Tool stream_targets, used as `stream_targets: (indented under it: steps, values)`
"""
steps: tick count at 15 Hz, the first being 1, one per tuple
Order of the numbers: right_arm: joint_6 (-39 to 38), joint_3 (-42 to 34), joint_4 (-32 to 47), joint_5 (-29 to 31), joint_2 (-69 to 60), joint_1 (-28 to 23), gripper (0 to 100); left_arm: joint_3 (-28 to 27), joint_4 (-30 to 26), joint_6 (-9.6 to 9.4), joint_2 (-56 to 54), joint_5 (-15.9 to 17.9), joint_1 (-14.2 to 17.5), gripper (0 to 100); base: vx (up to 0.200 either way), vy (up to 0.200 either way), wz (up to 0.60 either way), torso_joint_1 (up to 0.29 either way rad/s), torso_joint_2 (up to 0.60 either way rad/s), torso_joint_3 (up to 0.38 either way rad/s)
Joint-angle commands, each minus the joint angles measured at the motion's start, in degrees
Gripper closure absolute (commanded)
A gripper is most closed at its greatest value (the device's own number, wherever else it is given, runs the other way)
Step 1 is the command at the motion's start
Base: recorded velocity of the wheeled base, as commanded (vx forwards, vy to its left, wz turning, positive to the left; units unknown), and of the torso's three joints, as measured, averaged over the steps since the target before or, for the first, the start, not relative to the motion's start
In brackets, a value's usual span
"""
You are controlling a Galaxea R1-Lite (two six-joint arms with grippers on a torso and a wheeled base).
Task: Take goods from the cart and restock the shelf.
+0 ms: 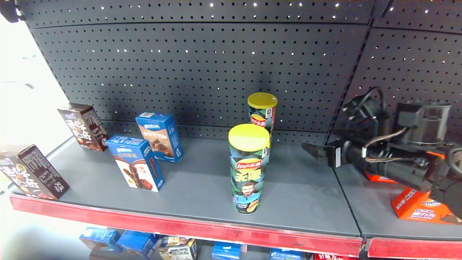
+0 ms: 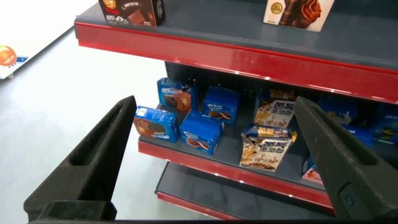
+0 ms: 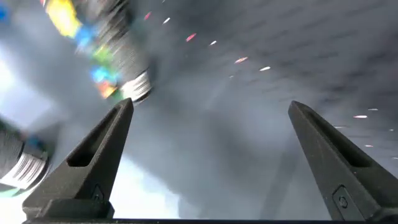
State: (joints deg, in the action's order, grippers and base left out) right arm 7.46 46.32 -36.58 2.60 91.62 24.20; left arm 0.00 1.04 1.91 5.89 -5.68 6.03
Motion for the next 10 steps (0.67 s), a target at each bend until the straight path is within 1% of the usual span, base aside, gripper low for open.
stream_targets:
  steps: [1,2,3,4,5,6,7,8,9,10]
  values:
    - [0.10,-0.97,0.46,1.27,-12.61,-5.48,0,0.00,0.02,0.02,0.09,-0.03,0.03,0,0.000,0.000,0.00,0.000,0.00,0.000]
    - [0.10,-1.59,0.55,2.41,-15.95,-6.88,0,0.00,0.02,0.02,0.09,-0.03,0.03,0,0.000,0.000,0.00,0.000,0.00,0.000]
    - [0.10,-3.61,1.78,4.61,-21.84,-10.14,0,0.00,0.02,0.02,0.09,-0.03,0.03,0,0.000,0.000,0.00,0.000,0.00,0.000]
    - [-0.25,-7.65,4.77,6.10,-28.69,-14.27,0,0.00,0.02,0.02,0.09,-0.03,0.03,0,0.000,0.000,0.00,0.000,0.00,0.000]
    - [-1.13,-13.01,5.38,6.10,-34.94,-17.08,0,0.00,0.02,0.02,0.09,-0.03,0.03,0,0.000,0.000,0.00,0.000,0.00,0.000]
    - [-2.19,-15.74,5.38,6.02,-38.01,-17.87,0,0.00,0.02,0.02,0.09,-0.03,0.03,0,0.000,0.000,0.00,0.000,0.00,0.000]
    - [-3.95,-20.13,5.56,6.37,-43.81,-18.13,0,0.00,0.02,0.02,0.09,-0.03,0.03,0,0.000,0.000,0.00,0.000,0.00,0.000]
    - [-4.21,-26.29,6.53,6.10,-52.95,-20.42,0,0.00,0.02,0.02,0.09,-0.03,0.03,0,0.000,0.000,0.00,0.000,0.00,0.000]
    - [-4.21,-29.27,7.93,5.93,-57.87,-22.88,0,0.00,0.02,0.02,0.09,-0.03,0.03,0,0.000,0.000,0.00,0.000,0.00,0.000]
    - [-4.30,-32.79,12.85,5.58,-65.35,-24.73,0,0.00,0.02,0.02,0.09,-0.03,0.03,0,0.000,0.000,0.00,0.000,0.00,0.000]
